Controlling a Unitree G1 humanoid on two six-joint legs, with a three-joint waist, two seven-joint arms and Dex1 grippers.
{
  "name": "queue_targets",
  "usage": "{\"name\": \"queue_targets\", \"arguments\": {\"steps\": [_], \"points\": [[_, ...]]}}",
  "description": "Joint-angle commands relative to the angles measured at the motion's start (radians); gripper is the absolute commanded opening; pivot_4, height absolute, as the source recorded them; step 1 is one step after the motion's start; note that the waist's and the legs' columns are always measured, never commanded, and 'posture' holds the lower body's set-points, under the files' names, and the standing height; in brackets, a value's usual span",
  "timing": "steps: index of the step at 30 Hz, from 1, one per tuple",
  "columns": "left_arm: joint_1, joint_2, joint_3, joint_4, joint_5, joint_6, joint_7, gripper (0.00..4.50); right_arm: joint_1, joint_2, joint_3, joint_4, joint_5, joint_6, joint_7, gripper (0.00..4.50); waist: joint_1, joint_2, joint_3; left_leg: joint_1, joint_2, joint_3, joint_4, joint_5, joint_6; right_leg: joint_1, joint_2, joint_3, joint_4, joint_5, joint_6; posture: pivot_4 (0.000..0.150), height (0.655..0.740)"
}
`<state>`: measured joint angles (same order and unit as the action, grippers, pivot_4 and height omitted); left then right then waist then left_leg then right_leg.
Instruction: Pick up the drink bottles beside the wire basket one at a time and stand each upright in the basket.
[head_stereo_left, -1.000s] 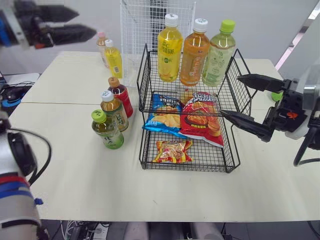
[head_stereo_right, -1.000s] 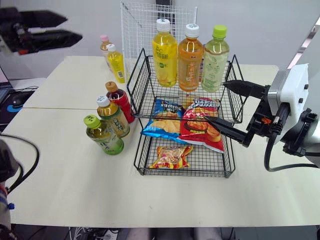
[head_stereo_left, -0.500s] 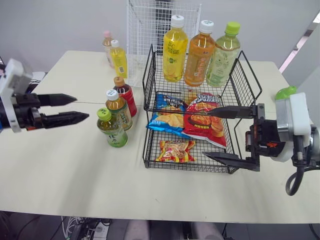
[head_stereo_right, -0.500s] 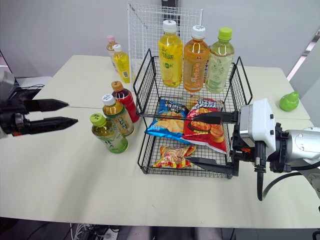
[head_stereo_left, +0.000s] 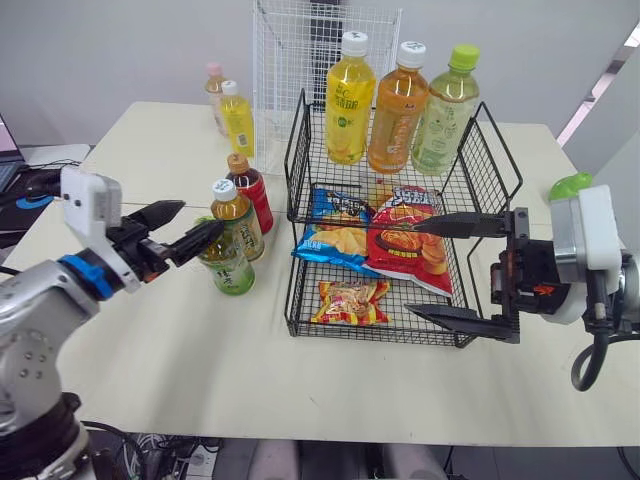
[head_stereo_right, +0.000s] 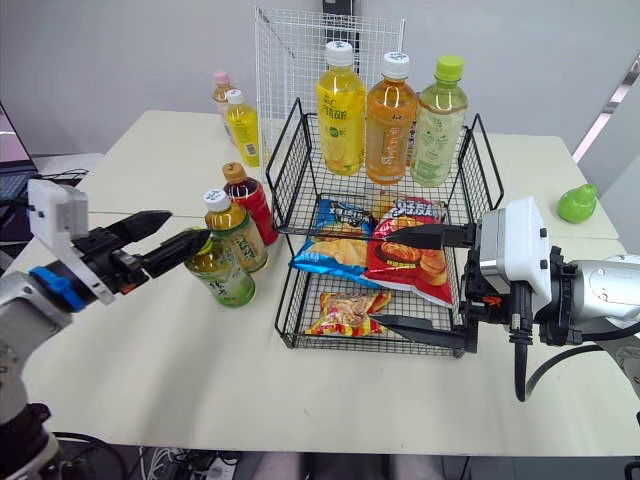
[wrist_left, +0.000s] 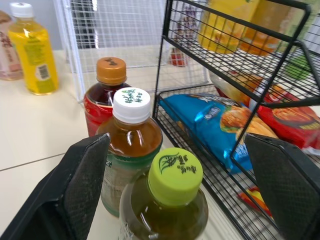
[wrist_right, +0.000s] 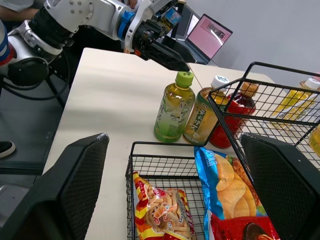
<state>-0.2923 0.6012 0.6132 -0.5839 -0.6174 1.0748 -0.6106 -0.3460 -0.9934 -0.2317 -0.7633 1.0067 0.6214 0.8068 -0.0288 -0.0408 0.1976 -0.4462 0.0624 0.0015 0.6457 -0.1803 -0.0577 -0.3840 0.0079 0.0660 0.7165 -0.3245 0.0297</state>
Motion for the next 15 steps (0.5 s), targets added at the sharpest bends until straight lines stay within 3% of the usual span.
{"name": "queue_targets", "arguments": {"steps": [1,9,12,15], "points": [[0.021,-0.043,-0.051,-0.068,0.056,-0.072,0.13,4.45,-0.015,0.002,-0.011,-0.011,0.004,-0.013,0.009,4.5,0.0,0.0,0.0,0.0,0.0,0.0,0.0,0.0,0.0,0.0,0.0,0.0,0.0,0.0,0.0,0.15,0.736],[0.049,-0.089,-0.15,-0.083,0.075,-0.115,0.241,4.45,-0.021,0.002,-0.009,-0.006,0.004,-0.013,0.012,4.5,0.0,0.0,0.0,0.002,-0.001,0.0,0.0,0.0,0.0,0.002,0.0,0.0,-0.001,0.0,0.0,0.15,0.736],[0.05,-0.087,-0.166,-0.077,0.073,-0.126,0.256,3.84,-0.024,0.001,-0.009,-0.005,0.005,-0.012,0.012,4.5,0.0,0.0,0.0,0.003,-0.001,0.001,-0.001,0.0,0.0,0.004,0.0,0.0,-0.001,0.0,0.0,0.15,0.736],[0.056,-0.09,-0.174,-0.073,0.064,-0.129,0.271,2.89,-0.025,0.002,-0.011,-0.004,0.005,-0.011,0.01,4.5,0.0,0.0,0.0,0.005,0.0,0.001,-0.001,0.0,0.0,0.005,0.0,0.001,-0.002,0.0,0.0,0.15,0.736]]}}
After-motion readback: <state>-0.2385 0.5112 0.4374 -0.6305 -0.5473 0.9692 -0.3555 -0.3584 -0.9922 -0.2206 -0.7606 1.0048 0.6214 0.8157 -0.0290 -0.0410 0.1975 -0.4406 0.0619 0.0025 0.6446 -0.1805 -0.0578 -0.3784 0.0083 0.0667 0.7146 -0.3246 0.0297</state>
